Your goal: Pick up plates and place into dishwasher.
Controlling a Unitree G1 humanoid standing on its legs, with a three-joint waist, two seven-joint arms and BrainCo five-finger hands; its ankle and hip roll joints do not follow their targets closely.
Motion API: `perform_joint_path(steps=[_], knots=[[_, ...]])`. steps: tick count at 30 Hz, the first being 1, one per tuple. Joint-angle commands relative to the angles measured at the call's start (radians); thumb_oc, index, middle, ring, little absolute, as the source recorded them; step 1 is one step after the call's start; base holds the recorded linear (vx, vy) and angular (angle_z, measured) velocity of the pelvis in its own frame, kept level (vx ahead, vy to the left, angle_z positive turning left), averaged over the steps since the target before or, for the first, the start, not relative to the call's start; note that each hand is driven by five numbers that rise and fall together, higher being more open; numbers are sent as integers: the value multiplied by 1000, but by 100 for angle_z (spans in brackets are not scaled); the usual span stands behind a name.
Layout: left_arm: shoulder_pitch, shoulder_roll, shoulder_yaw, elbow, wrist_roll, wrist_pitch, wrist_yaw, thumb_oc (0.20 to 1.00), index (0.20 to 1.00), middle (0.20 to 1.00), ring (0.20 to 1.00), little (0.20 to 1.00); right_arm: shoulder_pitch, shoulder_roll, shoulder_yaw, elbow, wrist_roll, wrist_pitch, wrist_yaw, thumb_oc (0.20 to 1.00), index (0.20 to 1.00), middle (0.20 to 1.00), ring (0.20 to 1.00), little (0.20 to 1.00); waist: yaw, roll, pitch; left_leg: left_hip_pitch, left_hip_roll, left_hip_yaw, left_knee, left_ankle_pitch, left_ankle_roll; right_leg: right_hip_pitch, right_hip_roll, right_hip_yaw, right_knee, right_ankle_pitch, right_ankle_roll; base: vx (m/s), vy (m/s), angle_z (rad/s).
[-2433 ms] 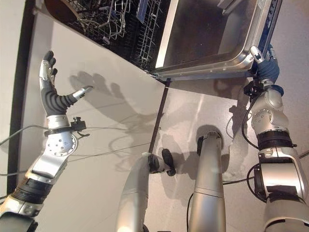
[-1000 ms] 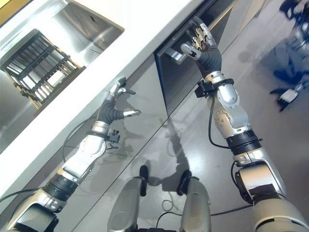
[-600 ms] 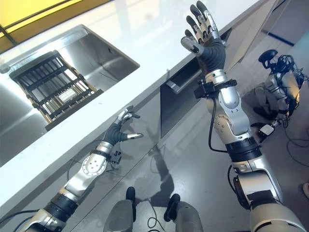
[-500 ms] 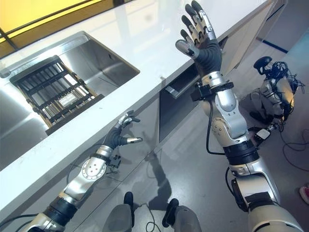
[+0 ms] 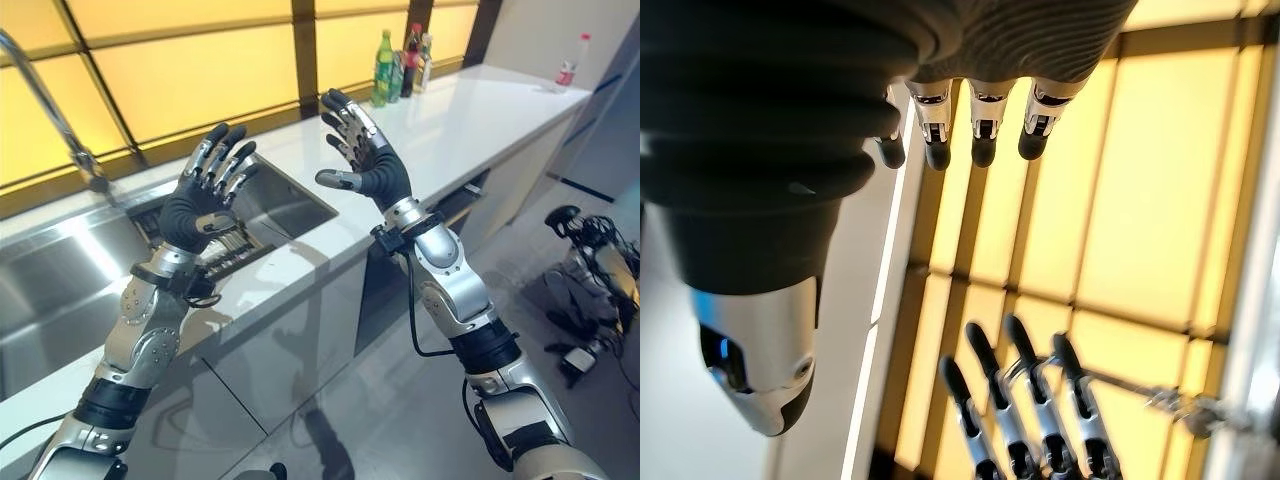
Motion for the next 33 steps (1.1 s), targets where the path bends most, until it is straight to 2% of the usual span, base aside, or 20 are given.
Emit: perform_joint_path(steps=[1,2,3,4,5,7,9,12,14,18,22,24,29,33], knots=[[-49,83,-55,-41,-100,80,-174,1000,1000,1000,1000,1000,-66,2,-26,-39,29,-66,-13,1000,1000,1000,1000,1000,34,-50,-8,42,-59,24,41,-118,27,43,-108,116,-105,239,93,-29,162,27],[-65,99,-83,-45,-148,131,-244,1000,1000,1000,1000,1000,-77,-15,-18,-42,41,-64,-16,1000,1000,1000,1000,1000,34,-43,-10,39,-68,8,35,-112,37,39,-95,127,-74,228,86,-11,131,21],[-81,110,-96,-40,-172,142,-264,1000,1000,1000,1000,1000,-84,-23,-12,-37,46,-67,-18,1000,1000,1000,1000,1000,31,-41,-11,40,-74,-3,32,-110,39,35,-87,136,-66,219,82,10,132,23],[-107,127,-120,-37,-193,146,-291,1000,1000,1000,1000,1000,-92,-39,1,-33,53,-69,-23,1000,1000,1000,1000,1000,23,-38,-13,40,-84,-26,24,-105,47,33,-58,169,-69,201,75,41,66,40],[-134,138,-140,-38,-216,140,-300,1000,1000,1000,1000,1000,-94,-56,8,-31,58,-72,-32,1000,1000,1000,1000,1000,11,-39,-16,42,-93,-54,16,-101,52,32,-27,209,-77,178,68,73,47,66],[-183,145,-150,-44,-235,75,-257,1000,1000,1000,1000,1000,-82,-83,12,-32,60,-87,-45,1000,1000,1000,1000,1000,-15,-45,-23,46,-115,-117,8,-101,59,32,26,298,-110,141,58,99,-14,111],[-212,118,-121,-53,-203,-3,-128,1000,1000,1000,1000,1000,-54,-87,-8,-46,57,-94,-33,1000,1000,1000,1000,1000,-37,-55,-29,45,-134,-156,5,-96,60,22,39,367,-151,158,63,59,-83,112],[-201,39,-49,-45,-97,-86,76,1000,1000,1000,1000,1000,-20,-38,-37,-65,-3,-91,-31,1000,1000,1000,1000,1000,-56,-64,-34,53,-135,-190,-3,-102,57,12,52,446,-189,167,78,61,-171,65],[-181,-4,-33,-40,-26,-119,178,1000,1000,1000,1000,1000,-24,-18,-43,-73,-37,-72,-64,1000,1000,1000,1000,1000,-61,-68,-33,53,-125,-202,-3,-100,54,4,69,474,-182,163,79,28,-167,52],[-138,-69,-18,-43,181,-164,402,1000,1000,1000,1000,1000,-57,16,-31,-48,-71,-22,-90,1000,1000,1000,1000,1000,-39,-79,-31,50,-94,-218,0,-95,31,28,75,437,-213,138,65,-12,-171,52],[-89,-73,23,-39,292,-155,580,1000,1000,1000,1000,1000,-31,32,-15,-44,-91,4,-138,1000,1000,1000,1000,1000,-21,-88,-22,45,-51,-215,2,-82,6,47,88,396,-233,127,45,-4,-166,17],[-61,-79,45,-29,301,-150,640,1000,1000,1000,1000,1000,-1,42,-11,-39,-89,8,-159,1000,1000,1000,1000,1000,-14,-90,-14,37,-27,-212,11,-73,-9,57,96,379,-244,124,33,-5,-139,14],[-29,-102,60,11,390,-139,732,1000,1000,1000,1000,1000,59,57,6,-15,-133,-13,-204,1000,1000,1000,1000,1000,-13,-87,8,18,3,-195,46,-64,-32,71,105,345,-253,119,12,-19,-93,33],[-52,-133,42,66,381,-147,737,1000,1000,1000,1000,1000,133,54,-30,13,-177,-55,-237,1000,1000,1000,1000,1000,-54,-67,16,26,9,-48,50,-71,-38,101,97,260,-260,107,11,6,-17,72]])
